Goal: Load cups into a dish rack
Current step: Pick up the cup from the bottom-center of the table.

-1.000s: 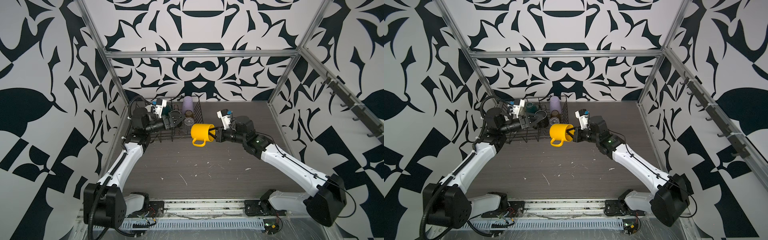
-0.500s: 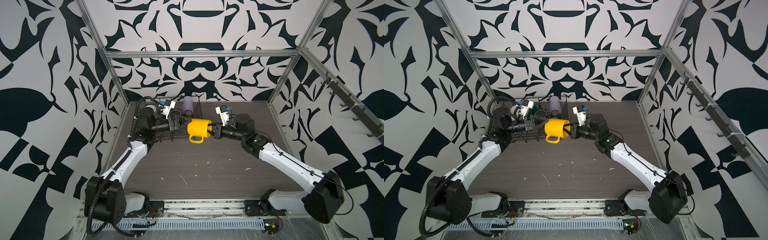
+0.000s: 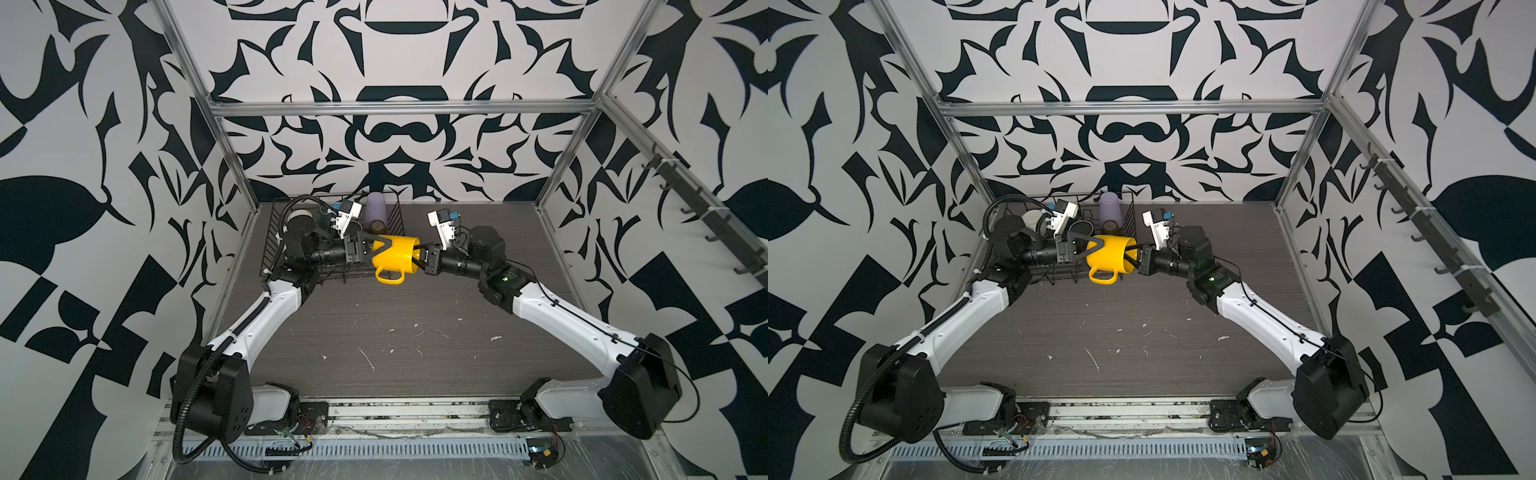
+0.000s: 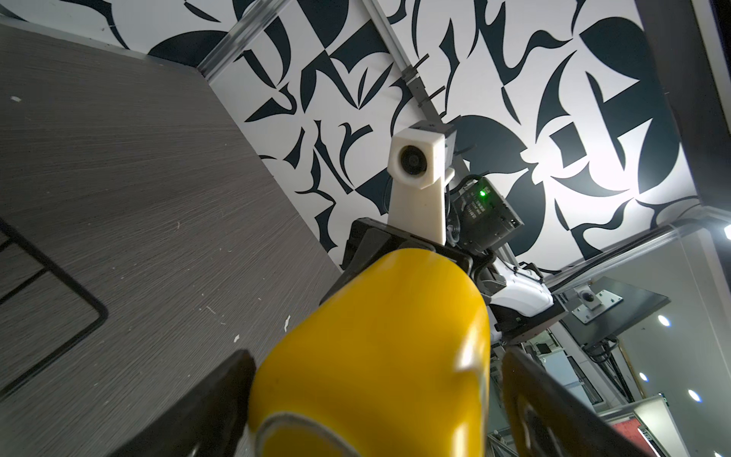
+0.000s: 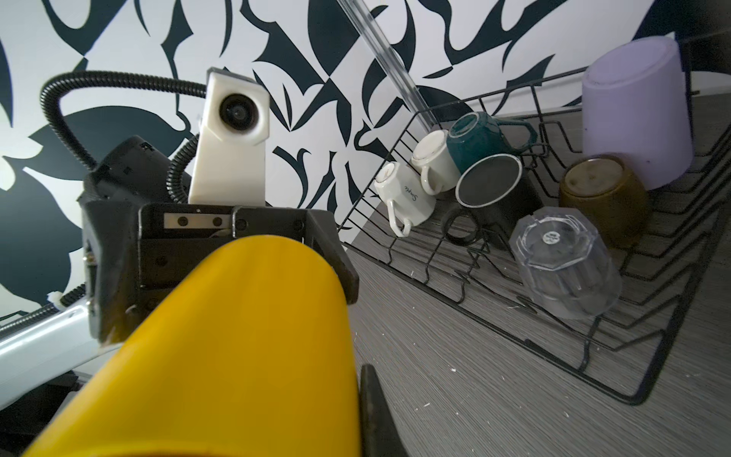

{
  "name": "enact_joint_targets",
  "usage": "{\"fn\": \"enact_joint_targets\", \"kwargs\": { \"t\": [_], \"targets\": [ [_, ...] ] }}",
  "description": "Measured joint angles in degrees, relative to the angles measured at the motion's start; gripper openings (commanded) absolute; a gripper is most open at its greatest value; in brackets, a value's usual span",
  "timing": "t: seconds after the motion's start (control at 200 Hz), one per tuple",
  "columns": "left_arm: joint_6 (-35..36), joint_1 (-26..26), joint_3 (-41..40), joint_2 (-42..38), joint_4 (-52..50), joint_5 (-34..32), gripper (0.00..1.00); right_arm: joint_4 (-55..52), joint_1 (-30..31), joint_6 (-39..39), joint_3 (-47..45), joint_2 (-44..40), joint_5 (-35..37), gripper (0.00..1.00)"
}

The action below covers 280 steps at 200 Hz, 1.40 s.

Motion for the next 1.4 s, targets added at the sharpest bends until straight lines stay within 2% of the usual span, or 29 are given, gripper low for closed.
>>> {"fn": "enact_joint_targets", "kwargs": {
  "t": [0.34,0.55,0.67,1.4],
  "targets": [
    [-12.6,-1.2,-0.7,4.5,18.1,3.8,0.99,5.7,0.2,1.7,0.0,1.7,-2.2,0.00],
    [-23.6,-1.8,-1.2,8.3,33.1,5.8,0.96,7.8,0.6,1.6,0.0,2.6,-2.8,0.00],
    [-27.2,-1.7,-1.2,9.9,37.8,5.9,0.96,7.8,0.6,1.4,0.5,3.0,-3.0,0.00],
    [-29.5,-1.4,-2.0,9.9,41.2,6.1,0.97,6.6,-0.7,-2.5,2.6,4.1,-5.8,0.00]
  ]
}}
